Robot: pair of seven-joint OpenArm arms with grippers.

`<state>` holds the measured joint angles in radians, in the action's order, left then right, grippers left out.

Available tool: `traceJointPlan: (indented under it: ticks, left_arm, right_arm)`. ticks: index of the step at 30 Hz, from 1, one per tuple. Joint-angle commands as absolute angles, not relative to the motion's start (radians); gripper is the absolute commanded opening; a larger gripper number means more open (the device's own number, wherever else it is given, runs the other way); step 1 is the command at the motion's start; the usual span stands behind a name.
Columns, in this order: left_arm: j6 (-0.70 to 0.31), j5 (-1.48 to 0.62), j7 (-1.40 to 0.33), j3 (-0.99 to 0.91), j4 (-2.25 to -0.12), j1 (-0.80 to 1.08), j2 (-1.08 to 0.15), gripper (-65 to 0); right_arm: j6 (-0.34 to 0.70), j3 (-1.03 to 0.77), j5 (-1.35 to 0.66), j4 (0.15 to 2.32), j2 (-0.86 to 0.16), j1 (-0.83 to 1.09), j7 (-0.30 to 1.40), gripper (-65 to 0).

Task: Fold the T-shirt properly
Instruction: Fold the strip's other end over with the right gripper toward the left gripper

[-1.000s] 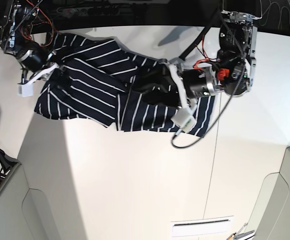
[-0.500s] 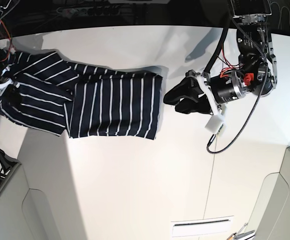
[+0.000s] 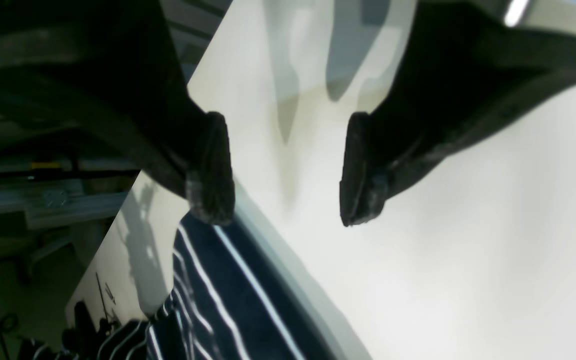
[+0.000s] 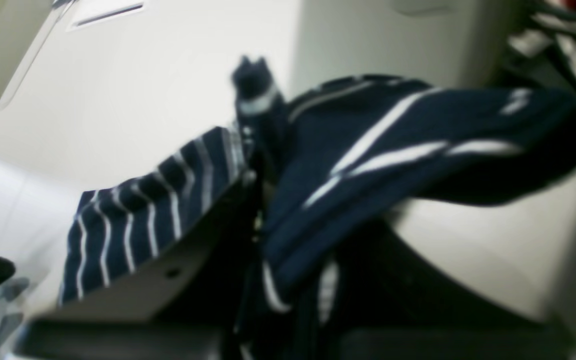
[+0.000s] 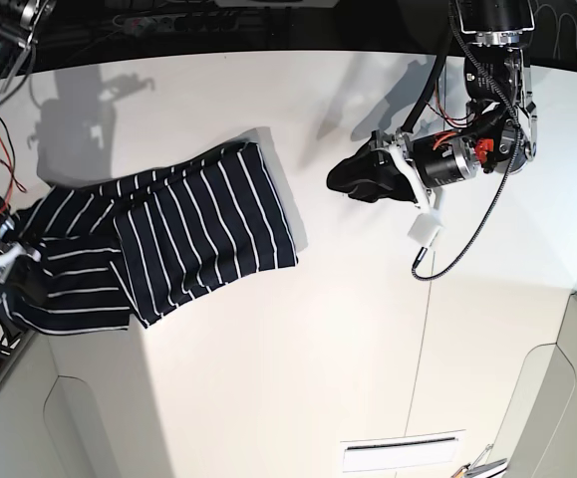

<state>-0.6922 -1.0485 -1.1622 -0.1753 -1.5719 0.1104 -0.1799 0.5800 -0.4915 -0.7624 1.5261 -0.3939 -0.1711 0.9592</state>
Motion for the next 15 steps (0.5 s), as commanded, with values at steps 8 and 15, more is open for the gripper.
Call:
traceJointPlan:
  ticks: [8, 15]
  left_arm:
    - [-0.698, -1.072, -1.083, -0.170, -1.515, 0.100, -0.177, -28.7]
    - [-0.698, -1.072, -1.080, -0.143, -1.510, 0.100, -0.177, -28.7]
  right_arm:
    - [0.572, -0.176, -0.648, 1.560, -0.316, -0.292, 0.939, -65.0]
    - [0.520, 0.146, -0.451, 1.568, -0.191, -0.290, 0.987, -62.5]
